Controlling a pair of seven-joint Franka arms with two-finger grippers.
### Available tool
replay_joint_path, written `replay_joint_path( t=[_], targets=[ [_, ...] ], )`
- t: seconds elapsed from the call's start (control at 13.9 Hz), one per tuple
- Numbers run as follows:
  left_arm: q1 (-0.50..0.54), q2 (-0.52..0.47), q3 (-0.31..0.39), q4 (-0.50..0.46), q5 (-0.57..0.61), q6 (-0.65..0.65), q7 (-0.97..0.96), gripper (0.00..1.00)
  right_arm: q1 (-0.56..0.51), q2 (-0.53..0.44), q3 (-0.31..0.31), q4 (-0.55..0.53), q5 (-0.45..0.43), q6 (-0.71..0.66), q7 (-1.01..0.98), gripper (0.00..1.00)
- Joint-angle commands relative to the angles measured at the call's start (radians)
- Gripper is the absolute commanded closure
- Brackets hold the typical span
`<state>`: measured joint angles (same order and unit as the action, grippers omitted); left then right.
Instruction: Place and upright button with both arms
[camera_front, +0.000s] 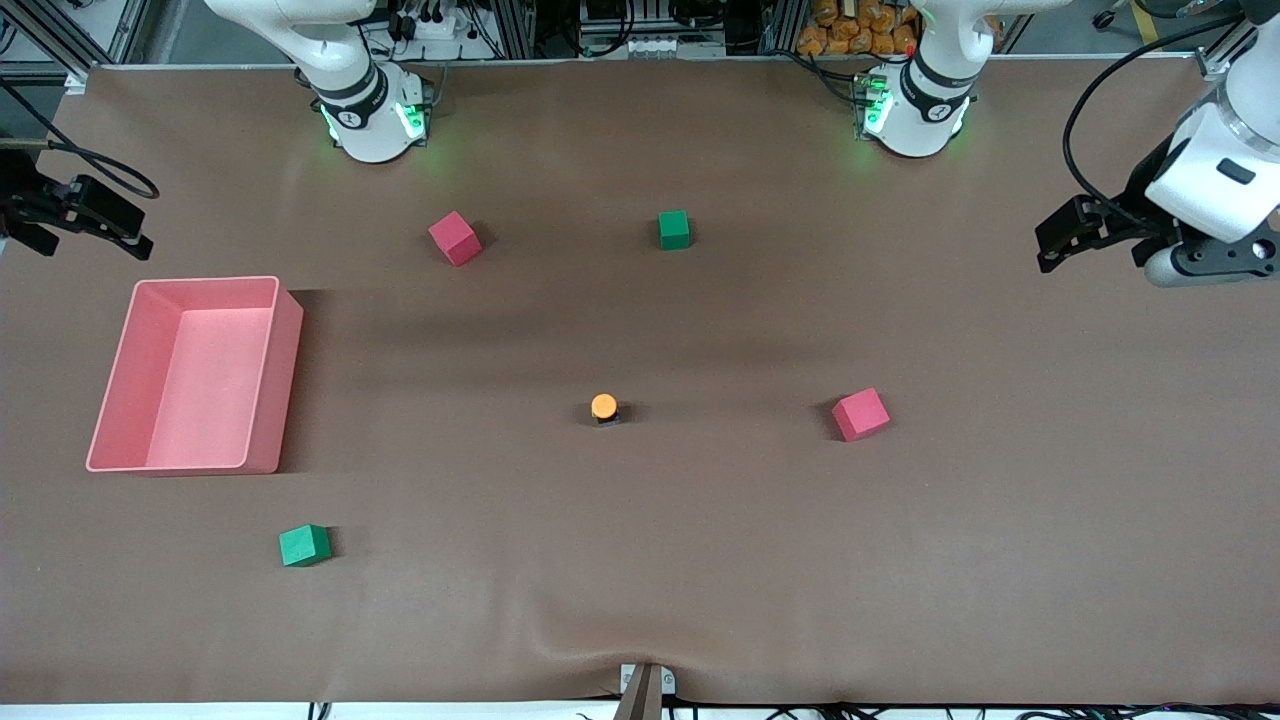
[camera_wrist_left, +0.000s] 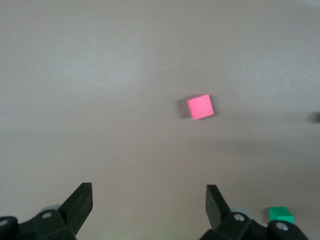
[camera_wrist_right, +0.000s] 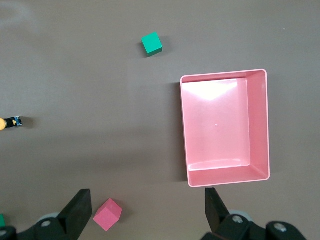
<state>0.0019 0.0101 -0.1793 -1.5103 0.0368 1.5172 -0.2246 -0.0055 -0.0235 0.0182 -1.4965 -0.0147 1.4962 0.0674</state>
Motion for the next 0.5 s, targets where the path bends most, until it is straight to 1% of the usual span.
replay_joint_path(
  t=[0.0,0.14,0.43],
  targets=[
    [0.015,-0.067,0.001,-0.063,-0.015,-0.002,0.027,0.00,-0.008,-0.004,0.005,0.004,-0.001,-0.010,-0.012,0.00],
    [0.004,-0.078,0.053,-0.067,-0.017,-0.015,0.053,0.00,-0.008,-0.004,0.005,0.004,-0.001,-0.010,-0.012,0.00],
    [0.001,-0.078,0.077,-0.053,-0.017,-0.038,0.094,0.00,-0.008,-0.004,0.005,0.002,-0.001,-0.010,-0.012,0.00]
  ],
)
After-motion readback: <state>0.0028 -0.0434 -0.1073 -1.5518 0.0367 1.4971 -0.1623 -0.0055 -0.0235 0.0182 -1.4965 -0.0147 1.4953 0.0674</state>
